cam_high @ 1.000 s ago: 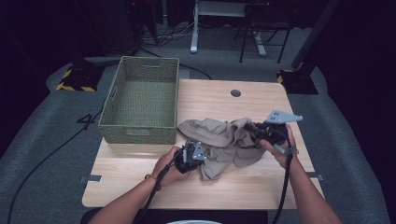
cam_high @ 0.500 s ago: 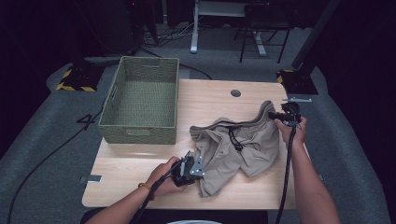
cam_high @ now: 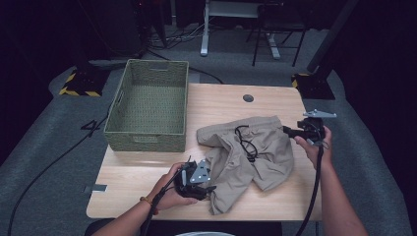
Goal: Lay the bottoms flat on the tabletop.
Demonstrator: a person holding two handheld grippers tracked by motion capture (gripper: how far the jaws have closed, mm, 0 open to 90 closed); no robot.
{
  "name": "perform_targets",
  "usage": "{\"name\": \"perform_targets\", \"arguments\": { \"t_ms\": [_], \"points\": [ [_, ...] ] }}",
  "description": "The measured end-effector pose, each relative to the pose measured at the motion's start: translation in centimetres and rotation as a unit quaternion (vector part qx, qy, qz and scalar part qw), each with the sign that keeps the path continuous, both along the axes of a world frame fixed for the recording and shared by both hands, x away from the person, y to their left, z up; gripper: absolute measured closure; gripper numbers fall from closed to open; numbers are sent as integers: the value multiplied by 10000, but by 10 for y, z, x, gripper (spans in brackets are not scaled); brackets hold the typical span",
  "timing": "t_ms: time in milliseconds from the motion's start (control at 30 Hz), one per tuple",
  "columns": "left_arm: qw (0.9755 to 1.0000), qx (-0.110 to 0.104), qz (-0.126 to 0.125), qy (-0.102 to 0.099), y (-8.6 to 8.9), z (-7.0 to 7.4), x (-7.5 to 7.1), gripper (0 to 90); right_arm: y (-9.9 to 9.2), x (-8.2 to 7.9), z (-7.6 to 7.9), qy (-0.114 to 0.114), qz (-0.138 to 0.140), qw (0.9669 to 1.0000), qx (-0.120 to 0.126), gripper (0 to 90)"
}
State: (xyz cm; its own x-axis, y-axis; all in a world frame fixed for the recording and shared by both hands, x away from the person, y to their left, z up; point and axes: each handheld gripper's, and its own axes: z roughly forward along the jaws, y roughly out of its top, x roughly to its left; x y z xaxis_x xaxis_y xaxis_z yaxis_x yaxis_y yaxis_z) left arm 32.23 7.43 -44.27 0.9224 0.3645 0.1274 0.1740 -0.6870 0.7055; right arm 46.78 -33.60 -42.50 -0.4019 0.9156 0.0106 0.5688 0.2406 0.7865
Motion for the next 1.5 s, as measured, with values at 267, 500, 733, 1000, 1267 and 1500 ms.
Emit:
{"name": "perform_targets", "arguments": {
  "t_ms": [267, 500, 733, 1000, 1267, 1500],
  "points": [
    [9996, 212, 131, 153, -37, -18, 25, 323, 48, -57, -12, -43, 1672, 9832, -730, 366],
    [9972, 615, -105, 413, -45, -42, 45, 610, 47, -10, -49, 487, 1358, 9885, -460, 386],
    [9959, 803, -187, 384, -26, -40, 43, 889, 41, 19, -63, 710, 785, 9927, -582, 490],
    [9959, 687, 90, 574, 23, -37, 21, 892, 9, 42, -61, 846, -285, 9937, -673, 461],
    [9950, 598, 335, 726, 59, -38, 4, 892, 0, 46, -61, 731, -475, 9928, -826, 388],
    [9962, 249, 677, 487, 59, -26, -3, 654, -3, 15, -38, 254, -54, 9994, -249, 322]
  ]
}}
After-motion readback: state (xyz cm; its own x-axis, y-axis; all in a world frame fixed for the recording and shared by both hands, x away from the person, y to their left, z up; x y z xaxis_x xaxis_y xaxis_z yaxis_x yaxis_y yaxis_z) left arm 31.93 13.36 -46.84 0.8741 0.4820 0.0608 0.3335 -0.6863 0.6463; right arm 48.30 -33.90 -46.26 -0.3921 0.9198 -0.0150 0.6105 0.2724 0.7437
